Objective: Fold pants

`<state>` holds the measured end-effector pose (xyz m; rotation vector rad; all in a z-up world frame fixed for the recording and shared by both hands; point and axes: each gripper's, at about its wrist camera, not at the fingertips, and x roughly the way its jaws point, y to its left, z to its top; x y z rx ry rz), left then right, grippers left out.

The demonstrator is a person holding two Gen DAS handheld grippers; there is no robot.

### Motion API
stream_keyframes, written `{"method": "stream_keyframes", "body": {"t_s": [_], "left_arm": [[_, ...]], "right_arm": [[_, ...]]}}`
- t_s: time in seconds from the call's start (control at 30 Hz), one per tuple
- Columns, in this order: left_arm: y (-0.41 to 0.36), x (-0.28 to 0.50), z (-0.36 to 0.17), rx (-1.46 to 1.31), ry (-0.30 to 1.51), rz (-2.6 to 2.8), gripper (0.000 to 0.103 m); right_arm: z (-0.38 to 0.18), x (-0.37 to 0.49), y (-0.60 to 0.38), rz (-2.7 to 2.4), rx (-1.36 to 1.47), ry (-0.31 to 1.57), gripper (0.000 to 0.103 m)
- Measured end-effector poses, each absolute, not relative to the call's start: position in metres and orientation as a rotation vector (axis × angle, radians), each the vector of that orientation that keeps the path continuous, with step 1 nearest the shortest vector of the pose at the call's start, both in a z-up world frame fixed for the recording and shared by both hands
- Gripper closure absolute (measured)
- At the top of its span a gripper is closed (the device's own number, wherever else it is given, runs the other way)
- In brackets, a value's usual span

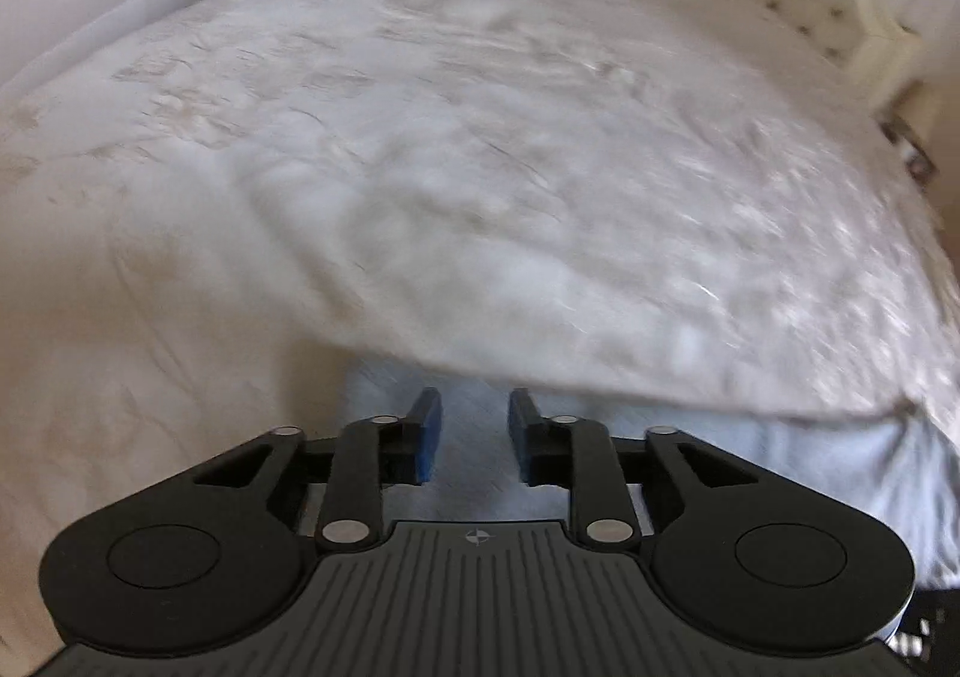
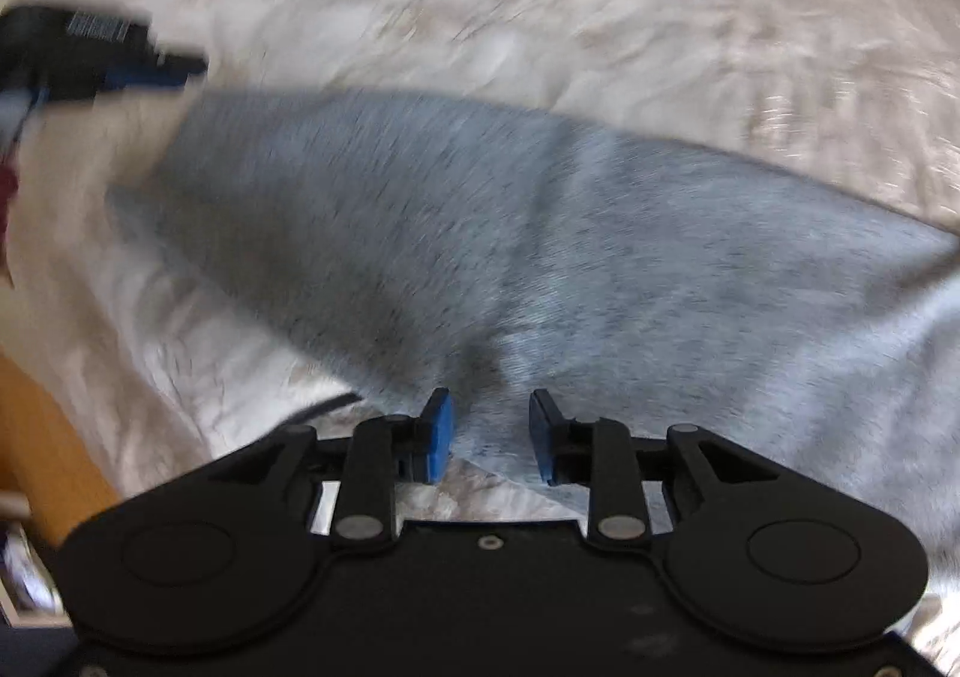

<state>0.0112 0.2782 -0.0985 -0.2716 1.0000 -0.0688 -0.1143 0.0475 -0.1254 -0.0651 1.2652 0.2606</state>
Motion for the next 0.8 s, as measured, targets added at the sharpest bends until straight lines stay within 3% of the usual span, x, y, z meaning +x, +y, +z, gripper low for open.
{"method": "stream_keyframes", "body": {"t_s": [0.1, 0.13, 0.2, 0.33, 0.37, 0.6, 0.7, 0.8], "left_arm": [[0.264, -0.012, -0.112, -0.367, 1.051, -0.124, 0.066], [0.261, -0.017, -0.118, -0.389, 1.069, -0.125, 0.057], [0.259, -0.035, -0.130, -0.474, 1.093, -0.108, 0.050], [0.262, -0.057, -0.137, -0.592, 1.084, -0.077, 0.015], [0.263, -0.059, -0.138, -0.600, 1.078, -0.065, 0.011], [0.288, -0.052, -0.147, -0.623, 1.037, -0.002, 0.009], [0.296, -0.036, -0.156, -0.644, 1.038, -0.006, 0.001], [0.304, -0.022, -0.172, -0.696, 1.029, -0.027, 0.001]], "right_arm": [[-0.110, -0.120, 0.032, 0.256, -0.048, 1.217, 0.073], [-0.107, -0.120, 0.028, 0.259, -0.044, 1.211, 0.072], [-0.103, -0.119, 0.020, 0.275, -0.045, 1.213, 0.072], [-0.098, -0.120, 0.016, 0.302, -0.088, 1.204, 0.072], [-0.097, -0.119, 0.015, 0.309, -0.082, 1.207, 0.072], [-0.096, -0.116, 0.028, 0.367, -0.114, 1.203, 0.072], [-0.096, -0.114, 0.037, 0.371, -0.115, 1.205, 0.072], [-0.095, -0.115, 0.045, 0.366, -0.118, 1.205, 0.072]]}}
